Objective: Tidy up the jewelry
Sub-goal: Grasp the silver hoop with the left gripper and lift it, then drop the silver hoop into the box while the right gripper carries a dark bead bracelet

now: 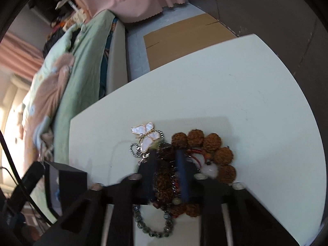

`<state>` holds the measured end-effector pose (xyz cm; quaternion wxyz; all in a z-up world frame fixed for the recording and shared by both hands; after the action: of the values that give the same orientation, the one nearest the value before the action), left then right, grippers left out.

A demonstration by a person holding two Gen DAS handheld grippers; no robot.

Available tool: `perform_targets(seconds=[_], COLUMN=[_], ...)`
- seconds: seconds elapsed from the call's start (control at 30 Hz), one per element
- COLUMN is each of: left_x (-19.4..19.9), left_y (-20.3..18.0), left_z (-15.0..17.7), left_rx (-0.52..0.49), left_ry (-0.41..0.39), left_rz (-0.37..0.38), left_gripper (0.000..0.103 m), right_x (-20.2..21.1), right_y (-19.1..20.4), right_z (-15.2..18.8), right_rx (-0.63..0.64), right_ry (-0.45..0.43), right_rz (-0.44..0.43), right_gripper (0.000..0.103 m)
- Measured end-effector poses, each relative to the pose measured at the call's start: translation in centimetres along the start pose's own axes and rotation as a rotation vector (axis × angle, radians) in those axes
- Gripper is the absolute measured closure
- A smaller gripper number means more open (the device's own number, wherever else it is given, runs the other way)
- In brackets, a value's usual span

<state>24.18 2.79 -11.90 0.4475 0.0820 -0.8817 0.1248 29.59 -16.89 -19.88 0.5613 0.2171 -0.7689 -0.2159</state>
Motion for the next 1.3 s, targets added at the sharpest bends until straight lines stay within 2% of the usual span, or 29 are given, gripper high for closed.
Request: perform_targets(seconds=[0.13, 0.37, 0.5, 0.77, 1.07, 1.1, 1.23, 1.3], left_x=[0.3, 0.5, 1.2, 2.6, 2.5, 2.5, 2.9, 3.4], left_y=[-0.1, -0.3, 0.3, 4.4, 8.5, 8.8, 9.8, 10.3], left_z=[0.3, 0.6, 0.5, -0.5, -0.9, -0.9, -1.0, -1.1], left_rx=[-0.005, -0.012, -0.007, 0.065, 0.19, 0.205, 0.246, 0.264], left_ry=[0.0, -0.002, -0.016, -0.046, -0.008, -0.002, -0.015, -0.033], left_rz=[-0.004, -0.009, -0.015, -0.075, -0.122, -0.123, -0.135, -0.136], left_gripper=[0.052, 0.052, 0.052, 0.051, 0.05, 0.049, 0.025, 0.024], right_x=[0.8, 2.2, 3.7, 5.7, 5.5, 5.4, 4.6, 4.1], right_y=[-0.9, -0.2, 0.6, 5.4, 10.7, 10.9, 12.6, 13.4], right_z=[0.3, 0.3, 0.3, 0.7, 1.9, 2.2, 3.0, 3.3], right_rx=[-0.045, -0.028, -0.013, 0.108, 0.207, 0.211, 0.225, 0.229], right_ry=[-0.014, -0.057, -0.088, -0.15, -0.167, -0.165, -0.147, -0.137], right_rz=[-0.051, -0.086, -0.143, -0.32, -0.47, -0.479, -0.521, -0.539], right_gripper=[0.092, 0.093, 0.093, 0.093, 0.093, 0.093, 0.093, 0.093])
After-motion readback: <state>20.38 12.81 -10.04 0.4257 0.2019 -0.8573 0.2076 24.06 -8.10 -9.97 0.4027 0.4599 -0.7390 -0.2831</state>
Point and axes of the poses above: each gripper's, at about its wrist camera, not at the fingertips, and x roughly against the way its jaws point, y to its left, z to its underside, the point moved 4 cm from there along -x, roughly the way its jaws point, and after that the axes turned 15 degrees about -z, right-handed, at the moved point
